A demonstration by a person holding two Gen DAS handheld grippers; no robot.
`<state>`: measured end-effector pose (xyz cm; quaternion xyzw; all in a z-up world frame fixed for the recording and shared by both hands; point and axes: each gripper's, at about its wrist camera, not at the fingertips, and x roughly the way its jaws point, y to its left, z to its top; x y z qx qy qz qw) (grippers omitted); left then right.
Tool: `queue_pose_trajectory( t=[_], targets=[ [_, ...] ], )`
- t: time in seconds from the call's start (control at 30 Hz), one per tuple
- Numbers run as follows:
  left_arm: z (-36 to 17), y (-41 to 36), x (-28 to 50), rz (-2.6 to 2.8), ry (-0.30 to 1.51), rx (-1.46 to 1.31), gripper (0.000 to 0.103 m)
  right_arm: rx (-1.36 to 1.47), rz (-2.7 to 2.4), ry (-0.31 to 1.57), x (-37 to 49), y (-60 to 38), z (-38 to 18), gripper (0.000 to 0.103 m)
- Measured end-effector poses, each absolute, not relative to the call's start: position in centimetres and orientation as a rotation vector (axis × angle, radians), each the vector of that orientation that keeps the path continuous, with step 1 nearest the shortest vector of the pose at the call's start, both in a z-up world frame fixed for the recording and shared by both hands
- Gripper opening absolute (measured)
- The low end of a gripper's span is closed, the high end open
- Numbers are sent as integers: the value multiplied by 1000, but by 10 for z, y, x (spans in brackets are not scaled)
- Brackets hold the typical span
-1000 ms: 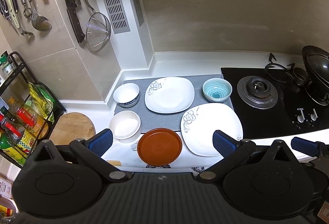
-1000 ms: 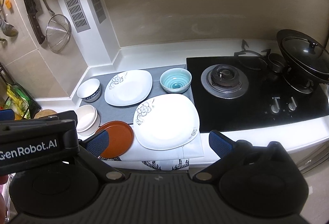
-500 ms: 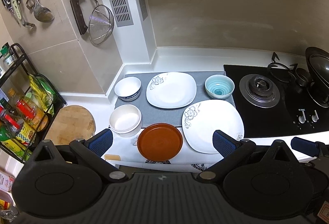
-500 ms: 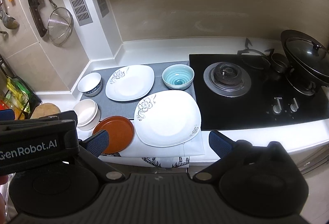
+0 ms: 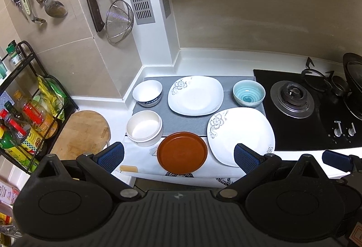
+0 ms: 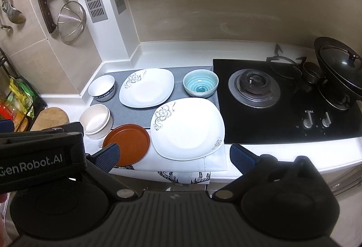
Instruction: Organize plates and bowls
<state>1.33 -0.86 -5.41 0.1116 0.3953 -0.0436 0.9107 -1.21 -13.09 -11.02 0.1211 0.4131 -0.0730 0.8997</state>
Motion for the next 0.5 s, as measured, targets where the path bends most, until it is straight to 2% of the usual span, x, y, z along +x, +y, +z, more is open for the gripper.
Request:
queue_pose_trajectory(
  t=[0.5],
  targets=[
    [-87,9,52,-143,870,198,103,223,-132,902,21,-117,-137,103]
  ],
)
